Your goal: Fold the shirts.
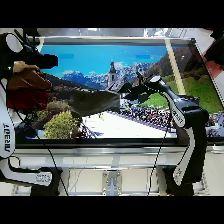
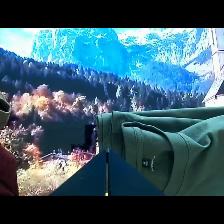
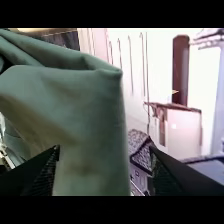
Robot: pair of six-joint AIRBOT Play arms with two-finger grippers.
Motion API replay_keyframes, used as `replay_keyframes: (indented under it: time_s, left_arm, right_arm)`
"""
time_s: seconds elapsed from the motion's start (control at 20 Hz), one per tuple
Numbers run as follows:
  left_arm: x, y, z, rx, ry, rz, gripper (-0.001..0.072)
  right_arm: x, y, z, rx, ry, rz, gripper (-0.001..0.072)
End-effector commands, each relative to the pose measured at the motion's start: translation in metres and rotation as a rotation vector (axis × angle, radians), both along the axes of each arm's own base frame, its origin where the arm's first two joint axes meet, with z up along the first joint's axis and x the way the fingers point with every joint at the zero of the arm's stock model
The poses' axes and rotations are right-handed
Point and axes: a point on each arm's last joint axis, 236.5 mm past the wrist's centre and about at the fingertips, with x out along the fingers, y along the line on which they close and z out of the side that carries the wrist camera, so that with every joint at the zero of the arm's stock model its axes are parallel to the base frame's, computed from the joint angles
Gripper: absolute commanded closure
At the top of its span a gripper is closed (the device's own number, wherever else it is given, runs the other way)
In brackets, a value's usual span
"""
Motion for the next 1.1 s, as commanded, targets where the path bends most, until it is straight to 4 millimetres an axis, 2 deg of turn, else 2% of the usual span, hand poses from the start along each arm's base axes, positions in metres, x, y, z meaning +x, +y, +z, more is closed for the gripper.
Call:
replay_keyframes:
  time_s: [0.0, 0.15, 0.25, 0.3, 0.35, 0.4, 0.45, 0.55, 0.65, 0.75, 0.8, 0.9, 1.0, 1.05]
  left_arm:
    - [0.0, 0.0, 0.0, 0.001, 0.001, 0.0, 0.0698]
    - [0.0, 0.0, 0.0, 0.001, 0.001, 0.0, 0.0698]
    - [0.0, 0.0, 0.0, 0.001, 0.001, 0.0, 0.0698]
    - [0.0, 0.0, 0.0, 0.001, 0.001, 0.0, 0.0697]
    - [0.0, 0.0, 0.0, 0.001, 0.001, 0.0, 0.0698]
    - [0.0, 0.0, 0.0, 0.002, 0.001, -0.001, 0.0698]
    - [0.0, 0.0, 0.0, 0.003, 0.001, -0.002, 0.0698]
    - [0.0, 0.0, 0.0, 0.003, 0.001, -0.003, 0.0697]
    - [0.0, 0.0, 0.0, 0.003, 0.001, -0.003, 0.0698]
    - [0.0, 0.0, 0.0, 0.003, 0.001, -0.003, 0.0698]
    - [0.0, 0.0, 0.0, 0.003, 0.001, -0.003, 0.0697]
    - [0.0, 0.0, 0.0, 0.003, 0.001, -0.003, 0.0698]
    - [0.0, 0.0, 0.0, 0.003, 0.001, -0.003, 0.0698]
    - [0.0, 0.0, 0.0, 0.003, 0.001, -0.003, 0.0698]
  right_arm:
    - [-0.003, 0.02, -0.009, 0.015, 0.002, 0.001, 0.0265]
    - [-0.022, 0.042, -0.018, -0.002, 0.032, 0.06, 0.0281]
    - [-0.034, 0.059, -0.017, 0.005, 0.036, 0.095, 0.0282]
    - [-0.037, 0.066, -0.013, 0.02, 0.04, 0.106, 0.0337]
    - [-0.037, 0.072, -0.006, 0.041, 0.034, 0.111, 0.0619]
    - [-0.035, 0.077, 0.007, 0.071, 0.021, 0.118, 0.0703]
    - [-0.027, 0.077, 0.024, 0.094, -0.023, 0.123, 0.0701]
    - [0.004, 0.064, 0.069, 0.105, -0.148, 0.094, 0.0702]
    - [0.037, 0.026, 0.119, 0.056, -0.275, 0.041, 0.0701]
    - [0.06, -0.041, 0.153, -0.063, -0.32, -0.072, 0.0701]
    - [0.064, -0.077, 0.163, -0.122, -0.327, -0.118, 0.0701]
    - [0.053, -0.153, 0.175, -0.256, -0.292, -0.182, 0.0701]
    - [0.03, -0.225, 0.183, -0.394, -0.234, -0.242, 0.0701]
    - [0.018, -0.255, 0.19, -0.447, -0.218, -0.269, 0.0701]
